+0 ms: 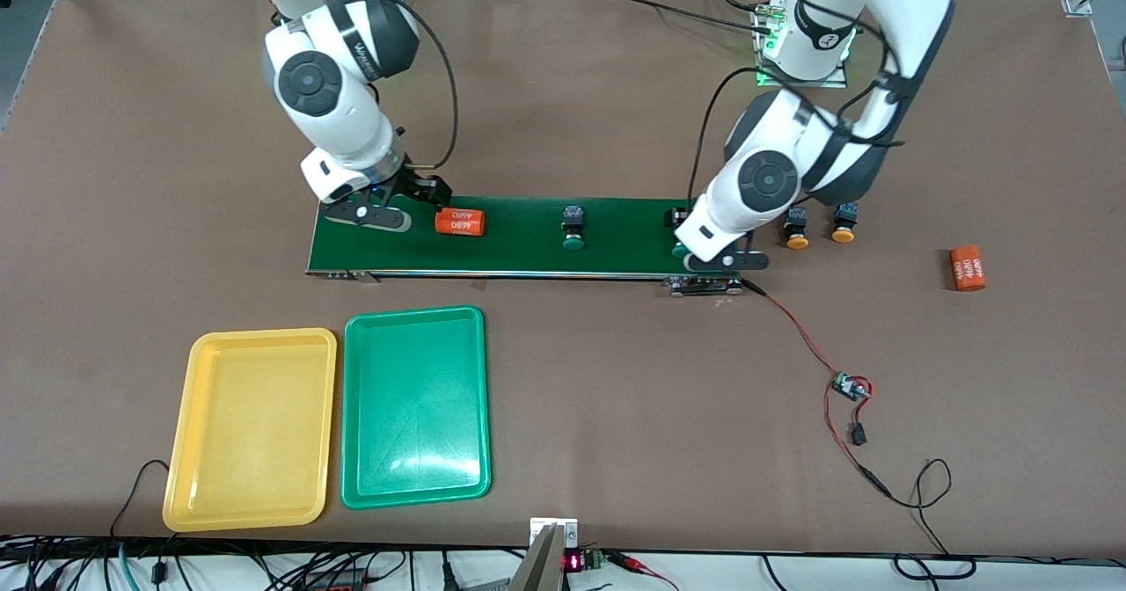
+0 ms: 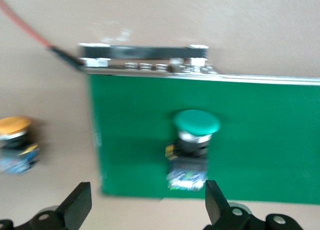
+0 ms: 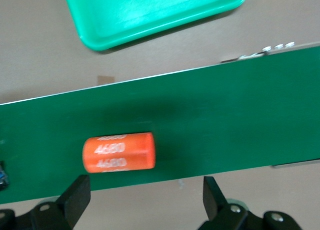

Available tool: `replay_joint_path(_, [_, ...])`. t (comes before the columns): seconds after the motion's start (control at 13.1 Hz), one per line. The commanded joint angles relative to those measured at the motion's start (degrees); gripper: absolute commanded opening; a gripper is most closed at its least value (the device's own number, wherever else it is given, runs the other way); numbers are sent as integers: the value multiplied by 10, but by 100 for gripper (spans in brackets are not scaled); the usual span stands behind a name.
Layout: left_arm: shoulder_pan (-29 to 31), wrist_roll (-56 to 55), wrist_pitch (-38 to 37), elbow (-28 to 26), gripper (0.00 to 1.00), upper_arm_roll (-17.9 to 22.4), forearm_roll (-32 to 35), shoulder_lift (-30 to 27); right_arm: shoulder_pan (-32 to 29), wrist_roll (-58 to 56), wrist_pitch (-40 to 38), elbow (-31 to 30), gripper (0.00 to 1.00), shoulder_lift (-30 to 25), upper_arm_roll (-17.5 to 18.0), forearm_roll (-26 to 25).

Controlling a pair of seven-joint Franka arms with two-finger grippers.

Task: Sort buttons by color to trays
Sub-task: 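Grasp the second orange battery with the left gripper while the right gripper reaches the belt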

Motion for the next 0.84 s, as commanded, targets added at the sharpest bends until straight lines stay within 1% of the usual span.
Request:
replay_joint_path(0.0, [13,6,-79,34,100,59,-2,-19,3,15,8,7,100,11,10,-2])
replay_joint_path(0.15, [18,7,-81,33,100,122,-1,-15,7,15,11,7,100,15,21,-7])
replay_joint_path(0.3, [24,30,-82,28,100,163,5,-12,15,16,13,8,100,19,21,-7])
replay_joint_path(0.46, [25,135,-78,27,100,207,33,0,22,11,32,8,100,29,25,-8])
replay_joint_path(0.53, [25,190,-72,27,100,237,60,6,29,9,39,8,100,33,31,-20])
replay_joint_path(0.69, [28,260,-55,28,100,278,107,24,33,8,42,9,100,45,36,-50])
replay_joint_path(0.76, [36,299,-34,27,100,294,133,35,34,8,43,9,100,48,36,-56])
